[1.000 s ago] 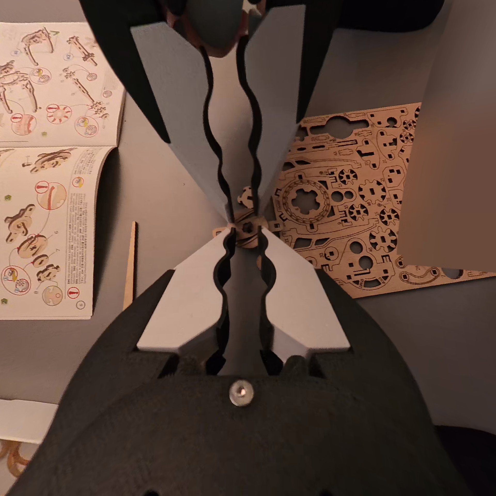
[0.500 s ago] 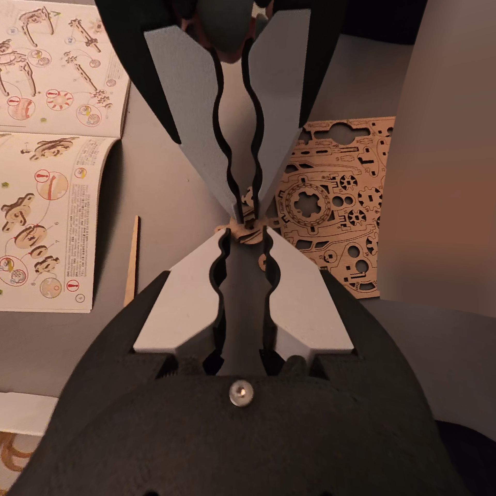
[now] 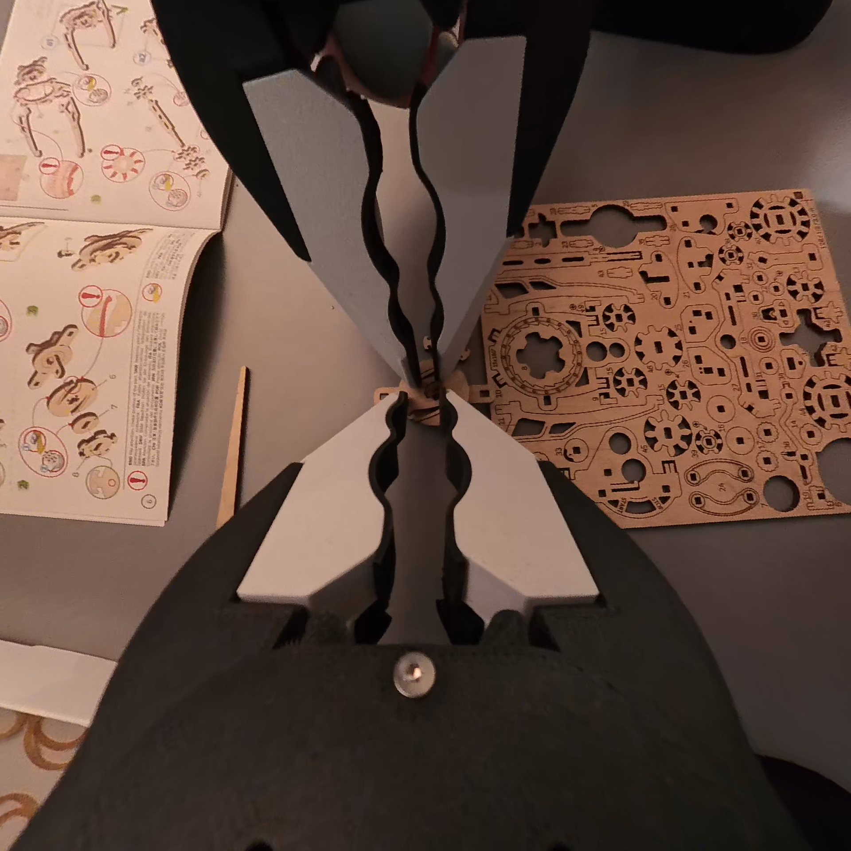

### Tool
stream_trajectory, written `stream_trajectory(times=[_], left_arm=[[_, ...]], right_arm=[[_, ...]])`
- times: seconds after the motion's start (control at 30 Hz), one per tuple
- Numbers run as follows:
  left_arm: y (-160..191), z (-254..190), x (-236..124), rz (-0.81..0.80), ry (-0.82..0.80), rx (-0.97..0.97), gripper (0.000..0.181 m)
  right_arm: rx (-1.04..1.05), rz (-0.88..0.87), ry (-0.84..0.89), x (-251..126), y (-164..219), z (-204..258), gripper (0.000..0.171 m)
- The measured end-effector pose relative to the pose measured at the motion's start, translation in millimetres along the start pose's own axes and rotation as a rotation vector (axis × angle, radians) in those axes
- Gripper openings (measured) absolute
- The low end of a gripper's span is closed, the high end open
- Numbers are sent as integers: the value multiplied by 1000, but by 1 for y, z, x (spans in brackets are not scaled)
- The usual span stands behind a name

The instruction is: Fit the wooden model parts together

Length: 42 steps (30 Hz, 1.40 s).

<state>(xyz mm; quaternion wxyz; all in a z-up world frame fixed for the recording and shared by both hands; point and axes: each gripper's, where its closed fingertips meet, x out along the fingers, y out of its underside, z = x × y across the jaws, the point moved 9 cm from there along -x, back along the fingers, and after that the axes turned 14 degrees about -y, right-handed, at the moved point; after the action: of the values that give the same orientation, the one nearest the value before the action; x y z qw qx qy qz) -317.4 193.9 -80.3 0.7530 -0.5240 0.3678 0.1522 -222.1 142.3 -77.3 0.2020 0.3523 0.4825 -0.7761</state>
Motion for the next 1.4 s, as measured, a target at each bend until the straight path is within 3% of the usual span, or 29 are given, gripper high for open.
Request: stream_trajectory(times=[0.7, 1.4], left_arm=[[-3, -4, -4, 9, -24, 38, 23], [1, -8, -3, 1, -16, 97, 6]], right_arm=[[10, 28, 30, 2, -2, 5, 7], [57, 24, 39, 3, -4, 6, 9]])
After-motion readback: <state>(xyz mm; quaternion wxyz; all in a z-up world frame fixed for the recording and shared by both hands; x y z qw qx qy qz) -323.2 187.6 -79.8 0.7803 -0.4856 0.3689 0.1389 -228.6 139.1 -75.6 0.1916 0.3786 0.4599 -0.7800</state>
